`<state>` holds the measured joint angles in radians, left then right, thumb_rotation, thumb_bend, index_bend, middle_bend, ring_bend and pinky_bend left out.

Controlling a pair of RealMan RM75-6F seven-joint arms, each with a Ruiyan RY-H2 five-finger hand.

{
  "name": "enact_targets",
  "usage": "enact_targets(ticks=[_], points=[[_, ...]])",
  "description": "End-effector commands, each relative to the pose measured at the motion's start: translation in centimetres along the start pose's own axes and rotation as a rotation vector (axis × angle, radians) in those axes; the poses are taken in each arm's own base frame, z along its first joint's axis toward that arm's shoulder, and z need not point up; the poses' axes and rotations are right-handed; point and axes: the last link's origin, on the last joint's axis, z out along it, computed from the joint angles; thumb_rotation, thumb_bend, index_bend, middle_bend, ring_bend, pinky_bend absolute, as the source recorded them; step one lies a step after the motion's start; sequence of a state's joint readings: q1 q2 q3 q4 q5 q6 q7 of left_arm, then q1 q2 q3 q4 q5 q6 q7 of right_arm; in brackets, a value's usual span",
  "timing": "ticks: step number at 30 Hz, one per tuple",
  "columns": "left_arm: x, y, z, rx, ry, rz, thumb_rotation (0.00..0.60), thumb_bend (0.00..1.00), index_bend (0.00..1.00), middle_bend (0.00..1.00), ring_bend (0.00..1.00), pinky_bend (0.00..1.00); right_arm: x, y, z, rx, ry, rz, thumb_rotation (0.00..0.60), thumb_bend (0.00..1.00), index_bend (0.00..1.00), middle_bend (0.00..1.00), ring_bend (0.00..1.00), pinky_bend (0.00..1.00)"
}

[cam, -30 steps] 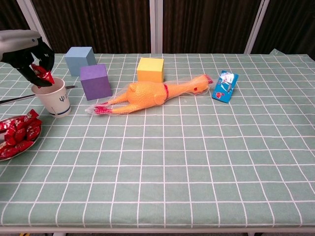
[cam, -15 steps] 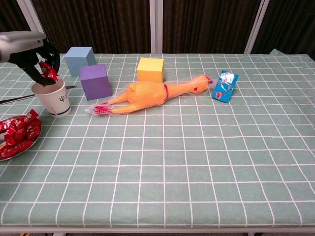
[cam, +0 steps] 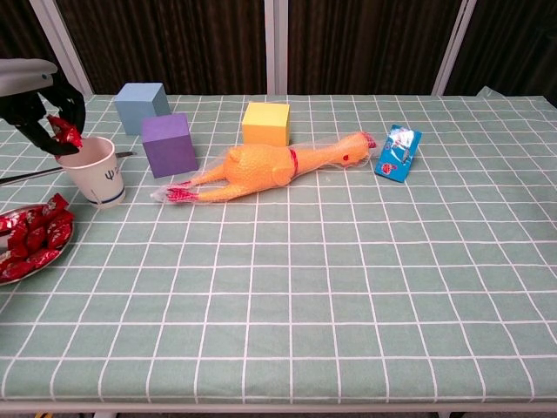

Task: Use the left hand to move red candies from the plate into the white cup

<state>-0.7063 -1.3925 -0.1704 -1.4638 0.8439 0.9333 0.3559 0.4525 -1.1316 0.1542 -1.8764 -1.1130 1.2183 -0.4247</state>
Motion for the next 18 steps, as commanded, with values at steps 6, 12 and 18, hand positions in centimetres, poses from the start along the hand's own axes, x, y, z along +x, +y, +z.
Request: enact_targets(ticks=[6, 12, 18], points=[[0.0, 0.6, 0.0, -0.022, -0.005, -0.011, 0.6, 0.26, 0.57, 0.64, 0.92, 0.98, 0.2, 0.1, -0.1, -0.006, 0.007, 0.0, 0.6, 0.1, 0.01, 0.07, 0.0, 0.0], [0.3, 0.9, 0.0, -0.028, 0.006, -0.013, 0.6, 0.26, 0.57, 0.64, 0.92, 0.98, 0.1, 0.3, -0.1, -0.009, 0.005, 0.003, 0.6, 0.1, 0.01, 0.07, 0.0, 0.0], [0.1, 1.3, 0.0, -0.03, -0.005, -0.01, 0.6, 0.26, 0.57, 0.64, 0.92, 0.98, 0.0, 0.5, -0.1, -0.008, 0.005, 0.008, 0.6, 0.1, 0.01, 0.07, 0.0, 0.0]])
